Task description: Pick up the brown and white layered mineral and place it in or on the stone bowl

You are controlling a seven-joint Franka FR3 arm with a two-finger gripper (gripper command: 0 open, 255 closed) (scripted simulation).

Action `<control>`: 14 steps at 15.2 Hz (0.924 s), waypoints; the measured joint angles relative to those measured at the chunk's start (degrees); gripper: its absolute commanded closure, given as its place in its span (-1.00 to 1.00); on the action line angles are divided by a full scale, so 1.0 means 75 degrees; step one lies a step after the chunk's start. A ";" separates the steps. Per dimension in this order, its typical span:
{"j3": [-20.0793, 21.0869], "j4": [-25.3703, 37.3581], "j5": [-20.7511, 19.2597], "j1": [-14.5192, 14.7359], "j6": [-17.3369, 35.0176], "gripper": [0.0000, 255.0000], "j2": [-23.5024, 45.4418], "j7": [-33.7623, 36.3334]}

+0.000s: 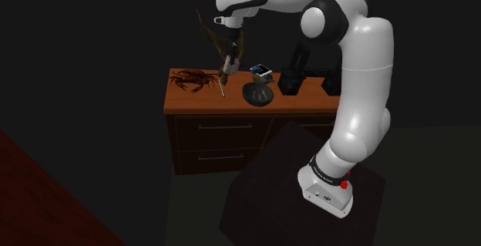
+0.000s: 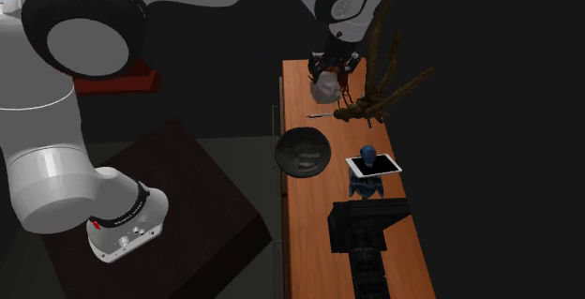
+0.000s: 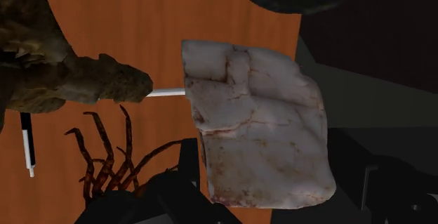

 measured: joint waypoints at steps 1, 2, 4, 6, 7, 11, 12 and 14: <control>-0.0036 -0.0333 -0.0029 -0.0029 0.0059 1.00 -0.0268 -0.0075; -0.0072 -0.0747 -0.0056 -0.0052 0.0193 1.00 -0.0549 -0.0154; -0.0157 -0.1458 -0.0126 -0.0123 0.0378 1.00 -0.1067 -0.0324; -0.0263 -0.2113 -0.0201 -0.0234 0.0560 1.00 -0.1525 -0.0542; -0.0311 -0.2471 -0.0250 -0.0269 0.0636 1.00 -0.1806 -0.0622; -0.0529 -0.3603 -0.0464 -0.0470 0.0849 1.00 -0.2723 -0.0987; -0.0566 -0.3820 -0.0512 -0.0499 0.0871 1.00 -0.2921 -0.1034; -0.0610 -0.4039 -0.0534 -0.0547 0.1016 1.00 -0.2988 -0.1129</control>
